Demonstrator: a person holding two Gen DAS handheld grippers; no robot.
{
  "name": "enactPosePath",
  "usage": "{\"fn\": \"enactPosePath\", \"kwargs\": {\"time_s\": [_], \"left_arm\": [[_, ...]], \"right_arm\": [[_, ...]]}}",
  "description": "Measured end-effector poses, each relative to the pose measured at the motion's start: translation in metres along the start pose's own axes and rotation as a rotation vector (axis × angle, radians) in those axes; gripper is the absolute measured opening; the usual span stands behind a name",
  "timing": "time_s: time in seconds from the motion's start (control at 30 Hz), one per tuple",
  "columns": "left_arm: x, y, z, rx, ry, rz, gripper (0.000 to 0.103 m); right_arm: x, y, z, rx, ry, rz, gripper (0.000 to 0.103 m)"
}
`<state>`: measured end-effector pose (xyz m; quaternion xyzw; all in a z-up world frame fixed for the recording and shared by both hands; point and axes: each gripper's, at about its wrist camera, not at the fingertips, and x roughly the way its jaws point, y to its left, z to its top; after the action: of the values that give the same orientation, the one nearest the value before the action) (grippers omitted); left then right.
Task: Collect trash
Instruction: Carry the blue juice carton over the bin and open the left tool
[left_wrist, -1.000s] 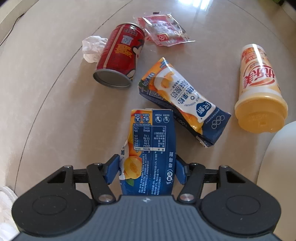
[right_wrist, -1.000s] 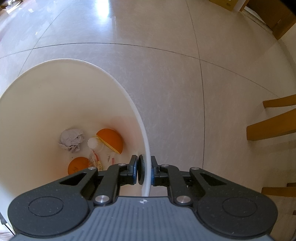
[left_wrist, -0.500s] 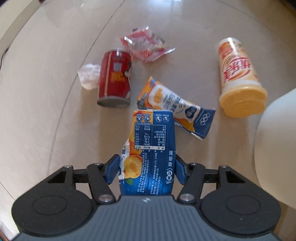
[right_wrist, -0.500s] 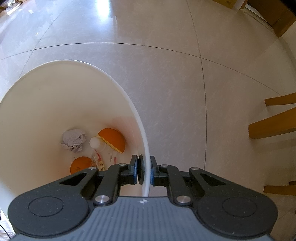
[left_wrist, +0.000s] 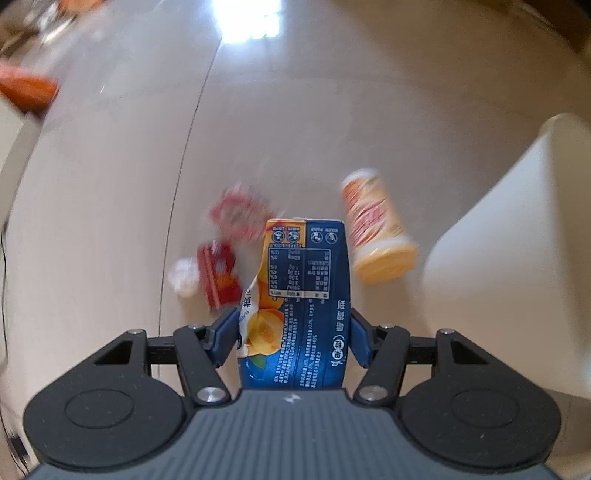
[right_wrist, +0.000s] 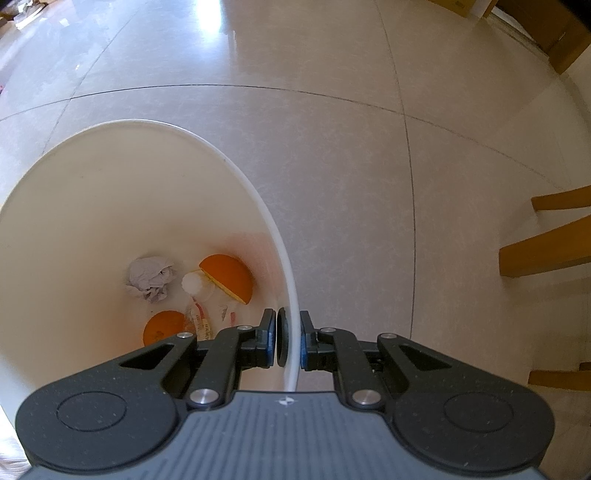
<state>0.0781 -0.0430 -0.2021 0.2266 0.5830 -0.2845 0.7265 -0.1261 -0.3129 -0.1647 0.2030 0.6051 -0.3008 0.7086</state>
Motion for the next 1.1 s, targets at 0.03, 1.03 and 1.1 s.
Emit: {"fn": "enactPosePath", "kwargs": {"time_s": [0.03, 1.03, 1.1], "left_arm": [[-0.01, -0.004, 0.005, 0.018, -0.015, -0.007, 0.061], [-0.106, -0.134, 0.048, 0.308, -0.176, -0.258, 0.085], [-0.106, -0.124, 0.049, 0.292, -0.176, -0.247, 0.085]], "right_arm": [[0.0, -0.001, 0.001, 0.001, 0.002, 0.003, 0.014], [-0.004, -0.004, 0.001, 0.011, 0.007, 0.019, 0.013], [-0.004, -0.003, 0.001, 0.01, 0.006, 0.016, 0.013]]}}
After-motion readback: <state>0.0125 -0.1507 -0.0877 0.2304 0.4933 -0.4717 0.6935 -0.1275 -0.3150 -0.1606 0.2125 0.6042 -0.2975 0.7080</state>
